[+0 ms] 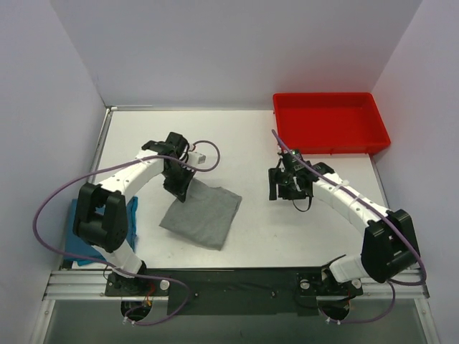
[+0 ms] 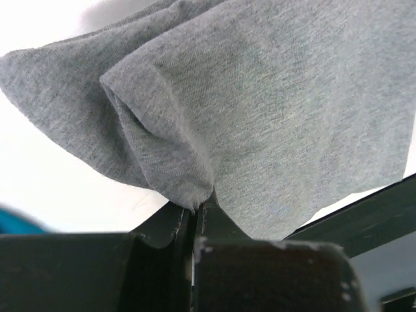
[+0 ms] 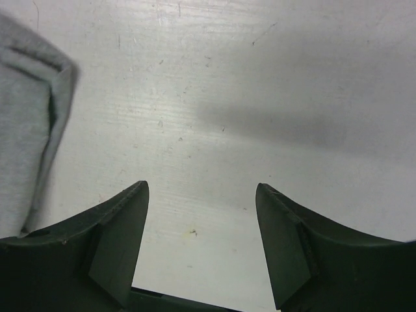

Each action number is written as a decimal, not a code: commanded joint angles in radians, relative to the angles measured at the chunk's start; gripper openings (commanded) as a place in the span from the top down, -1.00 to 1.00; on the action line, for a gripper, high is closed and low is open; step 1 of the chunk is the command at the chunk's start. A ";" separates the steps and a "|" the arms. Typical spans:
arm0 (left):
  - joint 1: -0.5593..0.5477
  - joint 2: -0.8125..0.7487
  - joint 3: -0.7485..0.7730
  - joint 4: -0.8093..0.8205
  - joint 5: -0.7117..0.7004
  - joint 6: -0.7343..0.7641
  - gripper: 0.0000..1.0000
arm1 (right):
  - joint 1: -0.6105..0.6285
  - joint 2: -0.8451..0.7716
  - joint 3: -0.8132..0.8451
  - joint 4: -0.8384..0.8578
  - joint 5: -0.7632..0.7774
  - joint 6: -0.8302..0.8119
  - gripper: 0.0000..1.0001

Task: Fold and stack the t-shirts
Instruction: Put the neatly folded tshirt into the corner of the board with the left arm

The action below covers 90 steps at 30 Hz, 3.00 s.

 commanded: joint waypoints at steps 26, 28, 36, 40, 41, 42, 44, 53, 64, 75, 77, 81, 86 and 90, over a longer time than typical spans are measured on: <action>0.518 -0.448 -0.064 -0.282 -0.536 0.510 1.00 | 0.004 0.239 0.277 0.022 -0.096 -0.202 -0.25; 0.525 -0.454 -0.037 -0.292 -0.544 0.527 1.00 | 0.005 0.240 0.277 0.020 -0.096 -0.204 -0.26; 0.525 -0.475 0.026 -0.335 -0.622 0.607 1.00 | 0.005 0.236 0.277 0.014 -0.076 -0.247 -0.25; 0.527 -0.468 0.034 -0.323 -0.693 0.642 1.00 | 0.004 0.240 0.278 0.014 -0.070 -0.256 -0.25; 0.535 -0.464 0.025 -0.313 -0.723 0.650 1.00 | 0.004 0.243 0.278 0.014 -0.070 -0.257 -0.26; 0.541 -0.454 0.016 -0.289 -0.736 0.667 1.00 | 0.005 0.246 0.280 0.014 -0.071 -0.259 -0.25; 0.559 -0.432 -0.007 -0.237 -0.766 0.684 1.00 | 0.004 0.248 0.280 0.016 -0.071 -0.264 -0.26; 0.602 -0.323 -0.177 0.090 -0.884 0.773 1.00 | -0.004 0.243 0.277 0.017 -0.064 -0.277 -0.25; 0.651 -0.259 -0.322 0.383 -1.061 0.848 1.00 | -0.010 0.236 0.270 0.016 -0.059 -0.281 -0.26; 0.657 -0.217 -0.408 0.452 -1.176 0.839 -0.66 | -0.012 0.226 0.266 0.010 -0.062 -0.288 -0.26; 0.657 -0.237 -0.392 0.475 -1.184 0.875 -0.69 | -0.012 0.225 0.263 0.011 -0.065 -0.290 -0.25; 0.651 -0.241 -0.261 0.320 -1.089 0.796 -0.72 | -0.012 0.223 0.254 0.010 -0.067 -0.288 -0.26; 0.637 -0.213 0.066 -0.160 -0.661 0.514 0.06 | -0.010 0.225 0.251 0.010 -0.068 -0.284 -0.26; 0.622 -0.211 0.057 -0.317 -0.460 0.477 0.85 | -0.009 0.220 0.255 0.005 -0.071 -0.279 -0.25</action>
